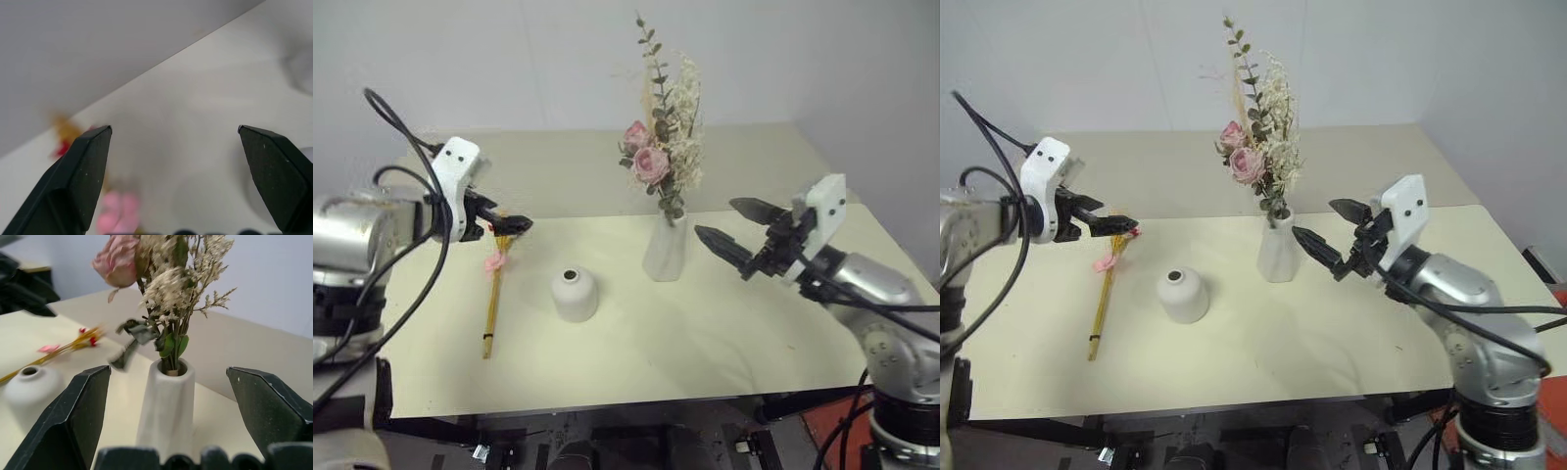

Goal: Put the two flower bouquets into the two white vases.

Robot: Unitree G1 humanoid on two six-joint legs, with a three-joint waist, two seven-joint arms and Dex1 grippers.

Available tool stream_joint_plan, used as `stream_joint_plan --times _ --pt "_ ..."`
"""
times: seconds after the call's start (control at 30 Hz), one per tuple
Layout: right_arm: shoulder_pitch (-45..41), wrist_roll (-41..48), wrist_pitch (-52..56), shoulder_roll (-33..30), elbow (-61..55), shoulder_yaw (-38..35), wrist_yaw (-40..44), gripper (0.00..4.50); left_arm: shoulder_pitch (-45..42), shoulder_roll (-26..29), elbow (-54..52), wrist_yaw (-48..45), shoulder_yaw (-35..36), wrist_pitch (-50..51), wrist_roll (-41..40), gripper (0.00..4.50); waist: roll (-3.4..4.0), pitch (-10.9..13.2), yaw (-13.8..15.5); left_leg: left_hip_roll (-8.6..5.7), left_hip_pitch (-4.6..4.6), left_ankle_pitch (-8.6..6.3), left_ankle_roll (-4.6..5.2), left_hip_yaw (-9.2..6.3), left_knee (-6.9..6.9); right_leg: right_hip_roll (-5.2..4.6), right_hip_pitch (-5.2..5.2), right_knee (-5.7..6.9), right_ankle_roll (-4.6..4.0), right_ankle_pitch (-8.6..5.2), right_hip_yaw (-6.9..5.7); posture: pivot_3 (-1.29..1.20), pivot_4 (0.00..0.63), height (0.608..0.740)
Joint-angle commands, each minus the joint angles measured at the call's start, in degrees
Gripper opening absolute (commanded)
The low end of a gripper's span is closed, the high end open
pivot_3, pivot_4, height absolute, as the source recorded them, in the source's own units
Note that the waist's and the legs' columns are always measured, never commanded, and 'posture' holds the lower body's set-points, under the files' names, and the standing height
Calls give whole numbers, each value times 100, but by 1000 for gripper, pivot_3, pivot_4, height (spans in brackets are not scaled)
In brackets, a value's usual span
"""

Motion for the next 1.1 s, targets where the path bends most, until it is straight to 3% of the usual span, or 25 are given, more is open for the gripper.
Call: stream_joint_plan --times 0.03,0.13,0.23,0.53,0.67,0.8,0.9,1.1 --pt "-101 440 -44 -728 169 -239 1185 4456 -685 -93 962 671 -227 834 104 4500 -1 0 3 -2 0 0 0 0 1 -1 2 -1 1 -1 -1 0 150 740" --pt "-197 597 -136 -1187 471 -229 1874 4456 -1042 53 1780 882 -623 866 -340 4500 -1 0 -20 3 3 -1 2 0 -2 3 4 -1 1 -1 -2 0 150 740" --pt "-299 444 -439 -1502 769 -137 2466 4456 -950 434 1862 1070 -1246 866 -980 4500 0 0 -24 3 2 -1 2 2 -3 -1 0 7 1 -1 3 0 150 740" --pt "-595 104 -889 -1662 1314 121 3097 4456 -787 820 2002 2230 -2141 866 -3418 4500 -1 0 78 -5 -40 -1 1 -2 21 -13 -39 15 1 0 2 0 150 740" --pt "-605 85 -1000 -1726 1412 85 3348 4456 -678 784 2110 2867 -2336 866 -4231 4500 -1 0 95 -13 -44 -3 4 -4 31 -21 -43 36 2 -1 5 0 150 740" --pt "-568 84 -1066 -1730 1428 34 3439 4456 -603 495 2471 3435 -2227 866 -4297 4500 -1 0 123 -14 -43 -2 2 -3 38 -21 -44 49 2 -1 5 0 150 740" --pt "-568 57 -1079 -1713 1463 2 3436 4500 -562 113 2827 3690 -2020 866 -4109 3938 -1 0 158 -18 -37 -1 1 -1 42 -21 -41 53 2 -2 6 0 150 740" --pt "-597 107 -1030 -1654 1420 -15 3307 4500 -503 -453 2891 3779 -1490 865 -3374 2143 -1 0 181 -24 -35 0 -2 1 45 -26 -40 53 2 -2 7 0 150 740"
